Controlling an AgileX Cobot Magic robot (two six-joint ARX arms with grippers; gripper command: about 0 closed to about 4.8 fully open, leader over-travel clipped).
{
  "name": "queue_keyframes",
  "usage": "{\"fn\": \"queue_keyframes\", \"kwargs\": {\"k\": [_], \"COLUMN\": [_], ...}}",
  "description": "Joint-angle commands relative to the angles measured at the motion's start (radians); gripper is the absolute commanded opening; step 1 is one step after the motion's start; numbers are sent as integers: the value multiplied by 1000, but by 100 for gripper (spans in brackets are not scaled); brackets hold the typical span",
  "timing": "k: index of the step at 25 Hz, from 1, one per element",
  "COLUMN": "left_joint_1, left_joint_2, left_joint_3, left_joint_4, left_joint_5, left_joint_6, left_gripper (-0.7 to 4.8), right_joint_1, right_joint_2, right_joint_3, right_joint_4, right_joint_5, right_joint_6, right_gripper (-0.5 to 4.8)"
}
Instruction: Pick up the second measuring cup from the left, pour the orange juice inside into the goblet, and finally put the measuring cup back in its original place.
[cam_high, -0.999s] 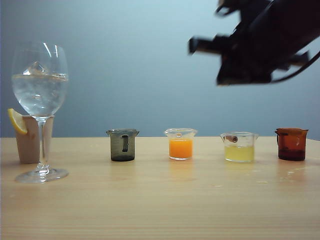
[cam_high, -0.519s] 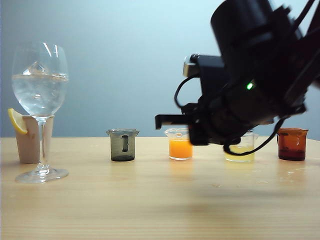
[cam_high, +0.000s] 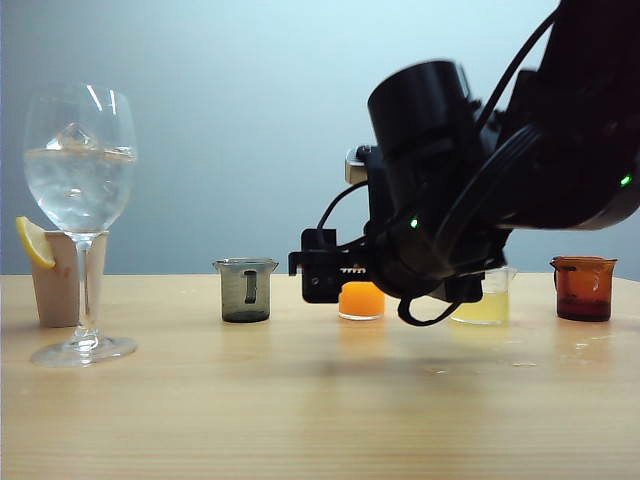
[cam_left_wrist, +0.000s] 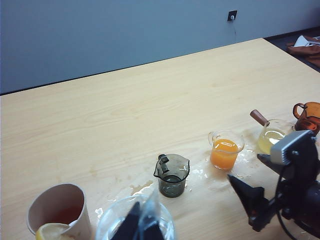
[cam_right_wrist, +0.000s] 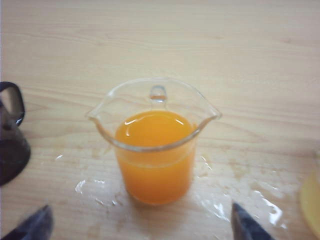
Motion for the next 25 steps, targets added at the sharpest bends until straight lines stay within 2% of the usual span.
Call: {"fn": "queue_keyframes", "kwargs": {"k": [1,16,25], "left_joint_1": [1,1,1], "left_joint_2": [-2,-2,-2], "left_joint_3": [3,3,3], "left_joint_4": [10,10,10], "left_joint_5": [2,2,2], "left_joint_6": [0,0,0], "left_gripper": [-3,-3,-3], "right_joint_1": [-2,-94,-107], "right_joint_2": [26,171,233], "right_joint_3": [35,204,273], "right_joint_4": [30,5,13], "right_joint_5": [2,-25,-50], "right_joint_6": [5,8,12], "right_gripper": [479,479,479]}}
